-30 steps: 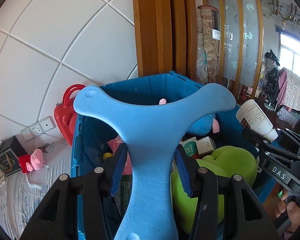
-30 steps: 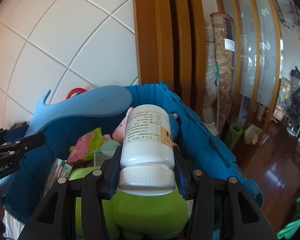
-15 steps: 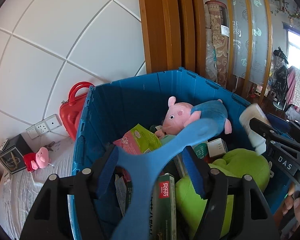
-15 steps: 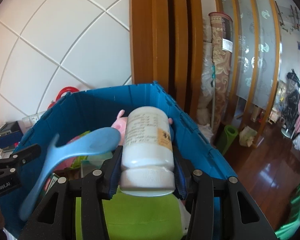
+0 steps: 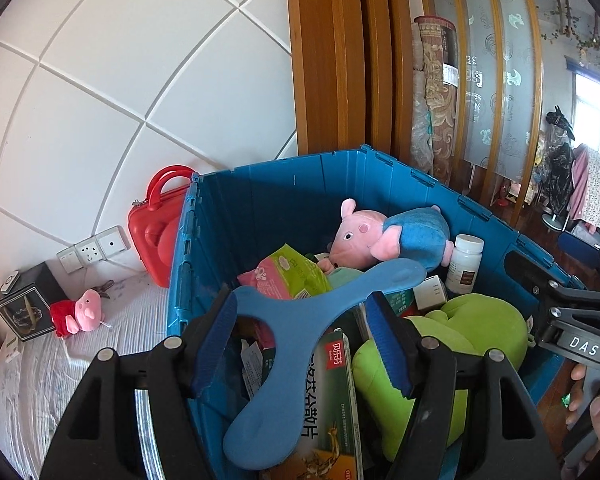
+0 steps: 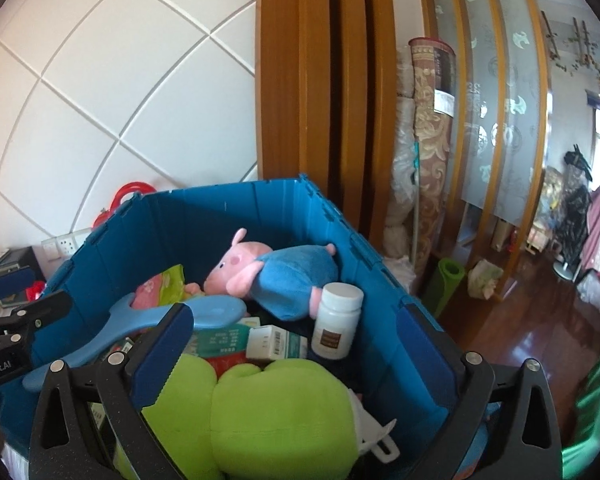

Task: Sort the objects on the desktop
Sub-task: 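Open both tools to drop the pill bottle and blue toy into the blue bin, then bring both tools back over the bed toward the pink plush, then grasp the Peppa Pig plush's head with the right tool while the left tool grips its dress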

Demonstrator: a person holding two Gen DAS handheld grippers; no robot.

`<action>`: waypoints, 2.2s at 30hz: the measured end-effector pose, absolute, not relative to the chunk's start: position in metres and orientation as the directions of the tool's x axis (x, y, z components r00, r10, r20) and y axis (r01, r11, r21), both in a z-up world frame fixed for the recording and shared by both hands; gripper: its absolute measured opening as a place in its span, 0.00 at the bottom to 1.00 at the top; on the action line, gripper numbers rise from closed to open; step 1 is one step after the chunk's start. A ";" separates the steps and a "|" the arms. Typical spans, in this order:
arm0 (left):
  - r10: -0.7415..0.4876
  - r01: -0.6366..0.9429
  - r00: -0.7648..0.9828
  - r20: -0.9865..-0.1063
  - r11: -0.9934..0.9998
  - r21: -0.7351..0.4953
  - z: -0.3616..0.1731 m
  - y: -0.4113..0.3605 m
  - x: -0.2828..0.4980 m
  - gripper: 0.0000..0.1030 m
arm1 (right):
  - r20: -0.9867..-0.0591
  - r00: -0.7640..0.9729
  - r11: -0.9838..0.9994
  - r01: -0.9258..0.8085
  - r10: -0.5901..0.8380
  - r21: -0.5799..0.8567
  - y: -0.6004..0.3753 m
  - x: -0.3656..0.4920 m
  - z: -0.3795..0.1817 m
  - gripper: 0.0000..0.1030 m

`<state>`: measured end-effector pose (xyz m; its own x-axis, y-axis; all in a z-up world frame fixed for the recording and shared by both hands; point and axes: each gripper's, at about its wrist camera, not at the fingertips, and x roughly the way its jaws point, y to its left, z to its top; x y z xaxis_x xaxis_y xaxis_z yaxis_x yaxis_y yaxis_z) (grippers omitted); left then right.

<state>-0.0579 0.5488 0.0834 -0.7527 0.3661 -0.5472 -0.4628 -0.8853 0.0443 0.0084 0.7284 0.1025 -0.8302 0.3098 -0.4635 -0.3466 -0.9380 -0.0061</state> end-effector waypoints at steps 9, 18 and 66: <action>0.381 -0.458 -0.748 -0.543 -0.889 0.007 0.090 0.495 -0.045 0.65 | -0.443 -0.852 -0.954 -0.300 0.279 -0.024 0.674 0.025 0.127 1.00; 0.343 -0.398 -0.757 -0.556 -0.917 -0.024 0.079 0.386 -0.044 0.65 | -0.456 -0.873 -0.983 -0.180 0.175 -0.033 0.572 0.014 0.143 1.00; 0.035 0.098 -0.657 -0.753 -0.986 -0.132 -0.165 -0.003 -0.425 0.65 | -0.857 -0.441 -0.958 0.217 -0.268 0.188 0.204 -0.543 -0.176 0.99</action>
